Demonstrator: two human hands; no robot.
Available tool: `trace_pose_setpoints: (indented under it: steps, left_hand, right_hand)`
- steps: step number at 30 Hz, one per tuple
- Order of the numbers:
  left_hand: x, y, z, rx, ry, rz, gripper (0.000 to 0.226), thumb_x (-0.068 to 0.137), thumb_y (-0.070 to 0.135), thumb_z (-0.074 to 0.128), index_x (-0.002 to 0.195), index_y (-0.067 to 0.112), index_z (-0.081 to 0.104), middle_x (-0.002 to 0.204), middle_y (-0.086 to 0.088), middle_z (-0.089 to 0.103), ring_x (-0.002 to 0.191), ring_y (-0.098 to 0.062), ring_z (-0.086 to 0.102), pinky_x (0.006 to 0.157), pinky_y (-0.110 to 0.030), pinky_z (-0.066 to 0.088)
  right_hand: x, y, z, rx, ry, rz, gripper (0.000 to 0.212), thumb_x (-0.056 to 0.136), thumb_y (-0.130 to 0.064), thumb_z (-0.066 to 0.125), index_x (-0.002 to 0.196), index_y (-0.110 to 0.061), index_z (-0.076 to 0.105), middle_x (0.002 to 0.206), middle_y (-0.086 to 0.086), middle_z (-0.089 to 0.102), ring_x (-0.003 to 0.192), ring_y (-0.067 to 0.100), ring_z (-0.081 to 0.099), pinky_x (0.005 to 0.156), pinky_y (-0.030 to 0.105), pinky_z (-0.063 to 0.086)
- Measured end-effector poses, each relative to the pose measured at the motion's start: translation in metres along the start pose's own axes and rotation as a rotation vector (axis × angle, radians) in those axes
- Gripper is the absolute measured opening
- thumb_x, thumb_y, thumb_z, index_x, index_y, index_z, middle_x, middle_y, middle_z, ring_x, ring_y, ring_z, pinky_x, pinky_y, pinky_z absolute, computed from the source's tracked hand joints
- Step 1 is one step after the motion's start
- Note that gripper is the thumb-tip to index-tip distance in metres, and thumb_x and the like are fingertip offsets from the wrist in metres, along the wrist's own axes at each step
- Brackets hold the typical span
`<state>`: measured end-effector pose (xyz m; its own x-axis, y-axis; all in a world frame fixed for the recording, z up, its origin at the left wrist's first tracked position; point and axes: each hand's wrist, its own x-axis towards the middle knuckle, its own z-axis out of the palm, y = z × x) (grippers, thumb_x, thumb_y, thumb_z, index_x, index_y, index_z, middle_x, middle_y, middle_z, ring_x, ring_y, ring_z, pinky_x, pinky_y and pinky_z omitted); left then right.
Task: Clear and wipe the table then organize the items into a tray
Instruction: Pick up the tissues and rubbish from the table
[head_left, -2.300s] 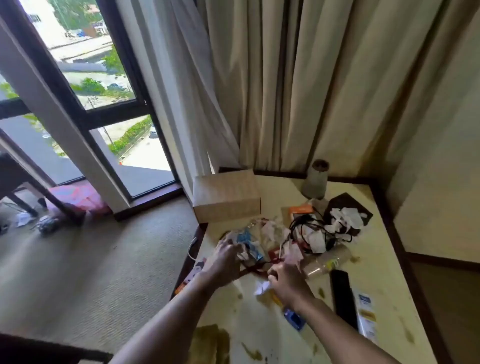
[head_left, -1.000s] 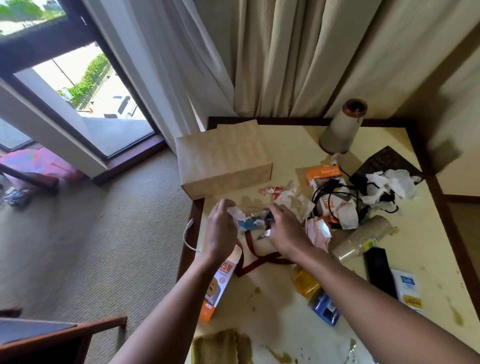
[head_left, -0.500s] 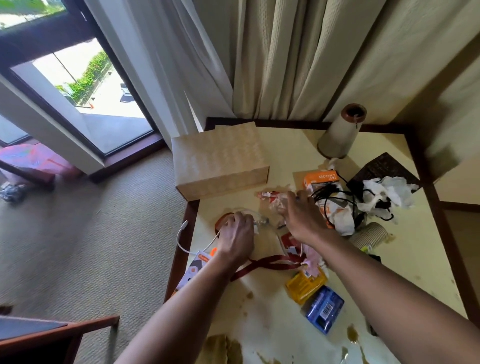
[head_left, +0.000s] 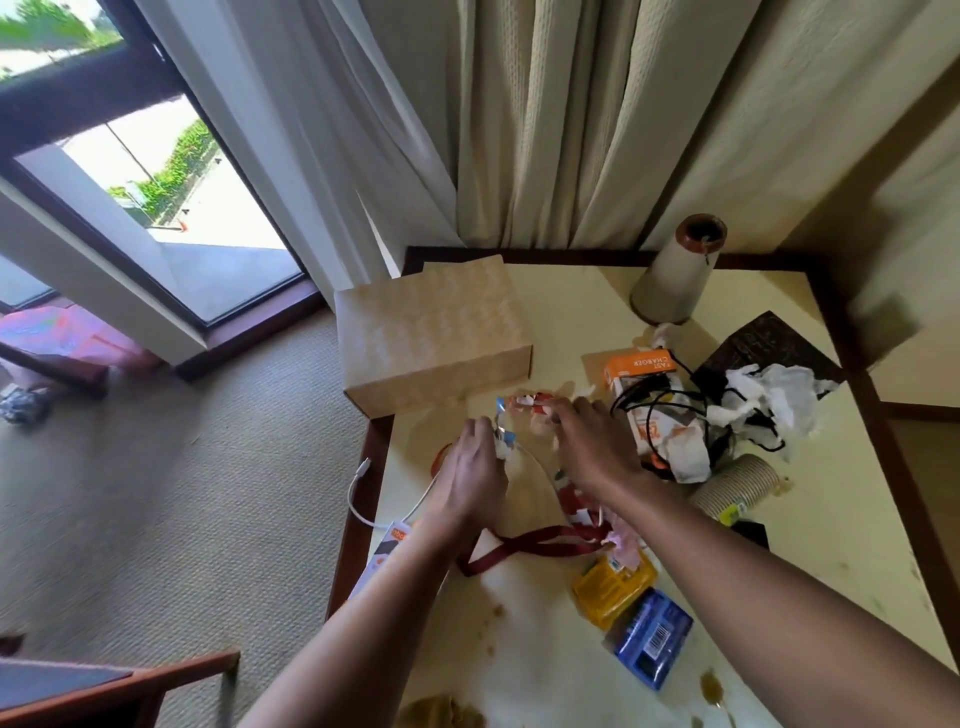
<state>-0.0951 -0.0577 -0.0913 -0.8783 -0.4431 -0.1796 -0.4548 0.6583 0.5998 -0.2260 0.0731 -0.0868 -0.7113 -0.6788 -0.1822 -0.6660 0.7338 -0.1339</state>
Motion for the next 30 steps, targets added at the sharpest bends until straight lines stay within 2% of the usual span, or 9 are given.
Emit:
trace_pose_setpoints:
  steps: [3, 8, 12, 15, 17, 22, 25, 27, 30]
  left_hand:
    - [0.012, 0.012, -0.009, -0.099, 0.037, 0.025, 0.025, 0.087, 0.007, 0.040, 0.111, 0.012, 0.035, 0.079, -0.015, 0.061, 0.068, -0.041, 0.056, 0.057, -0.048, 0.046]
    - [0.042, 0.034, -0.021, 0.157, -0.035, 0.039, 0.077, 0.087, 0.000, 0.043, 0.157, 0.027, 0.027, 0.091, -0.014, 0.068, 0.079, -0.037, 0.063, 0.069, -0.043, 0.054]
    - [0.060, 0.043, -0.013, 0.249, -0.087, 0.116, 0.057, 0.098, 0.011, 0.044, 0.154, 0.018, 0.032, 0.104, -0.019, 0.073, 0.079, -0.038, 0.064, 0.063, -0.038, 0.049]
    - [0.070, 0.050, -0.009, 0.344, -0.115, 0.129, 0.044, 0.101, 0.017, 0.049, 0.144, 0.017, 0.047, 0.131, -0.016, 0.067, 0.107, -0.039, 0.066, 0.081, -0.043, 0.058]
    - [0.076, 0.051, -0.008, 0.336, -0.140, 0.084, 0.041, 0.098, 0.014, 0.051, 0.139, 0.019, 0.056, 0.134, -0.012, 0.066, 0.113, -0.037, 0.066, 0.087, -0.044, 0.058]
    - [0.080, 0.051, -0.009, -0.023, -0.037, -0.045, 0.029, 0.089, 0.002, 0.052, 0.107, 0.013, 0.072, 0.107, -0.012, 0.074, 0.095, -0.033, 0.070, 0.074, -0.036, 0.057]
    - [0.075, 0.043, -0.011, -0.145, 0.094, -0.090, 0.042, 0.086, -0.007, 0.046, 0.112, 0.011, 0.074, 0.110, -0.009, 0.074, 0.094, -0.029, 0.069, 0.075, -0.038, 0.057]
    - [0.069, 0.036, -0.013, -0.316, 0.150, -0.152, 0.044, 0.090, -0.009, 0.042, 0.114, 0.011, 0.072, 0.113, -0.007, 0.073, 0.094, -0.026, 0.069, 0.075, -0.040, 0.057]
    - [0.058, 0.039, -0.017, -0.646, 0.191, -0.308, 0.037, 0.096, -0.010, 0.035, 0.105, 0.010, 0.066, 0.100, -0.002, 0.067, 0.082, -0.019, 0.063, 0.065, -0.032, 0.050]
  right_hand:
    - [0.002, 0.005, -0.008, 0.199, 0.080, -0.024, 0.018, 0.102, -0.019, 0.048, 0.118, -0.016, 0.054, 0.113, 0.007, 0.059, 0.104, 0.031, 0.055, 0.080, 0.043, 0.039]
    - [-0.004, 0.019, -0.031, 0.647, 0.188, 0.057, 0.009, 0.103, -0.018, 0.048, 0.106, -0.010, 0.051, 0.105, 0.010, 0.056, 0.096, 0.029, 0.053, 0.075, 0.039, 0.043]
    - [-0.018, 0.030, -0.050, 0.824, 0.230, 0.171, 0.014, 0.104, -0.017, 0.046, 0.116, -0.011, 0.051, 0.104, 0.006, 0.060, 0.088, 0.021, 0.057, 0.067, 0.030, 0.038]
    - [-0.035, 0.039, -0.057, 0.838, 0.235, 0.186, 0.014, 0.104, -0.019, 0.048, 0.117, -0.017, 0.053, 0.094, 0.001, 0.063, 0.078, 0.007, 0.059, 0.057, 0.014, 0.038]
    - [-0.046, 0.045, -0.054, 0.853, 0.241, 0.183, 0.013, 0.104, -0.017, 0.050, 0.115, -0.021, 0.054, 0.091, -0.003, 0.063, 0.079, 0.003, 0.059, 0.058, 0.009, 0.041]
    - [-0.069, 0.055, -0.037, 0.856, 0.170, 0.215, 0.013, 0.107, -0.021, 0.045, 0.115, -0.028, 0.053, 0.092, -0.012, 0.061, 0.081, 0.003, 0.063, 0.060, 0.015, 0.050]
    - [-0.077, 0.057, -0.026, 0.843, 0.129, 0.242, 0.002, 0.105, -0.025, 0.051, 0.107, -0.026, 0.051, 0.094, -0.008, 0.062, 0.085, 0.004, 0.063, 0.058, 0.014, 0.048]
    - [-0.079, 0.056, -0.021, 0.847, 0.098, 0.273, 0.010, 0.102, -0.031, 0.056, 0.107, -0.025, 0.049, 0.095, -0.007, 0.061, 0.085, 0.007, 0.063, 0.059, 0.021, 0.047]
    - [-0.085, 0.056, -0.013, 0.832, 0.098, 0.297, 0.011, 0.102, -0.026, 0.057, 0.106, -0.021, 0.049, 0.098, 0.001, 0.060, 0.089, 0.017, 0.061, 0.063, 0.025, 0.042]
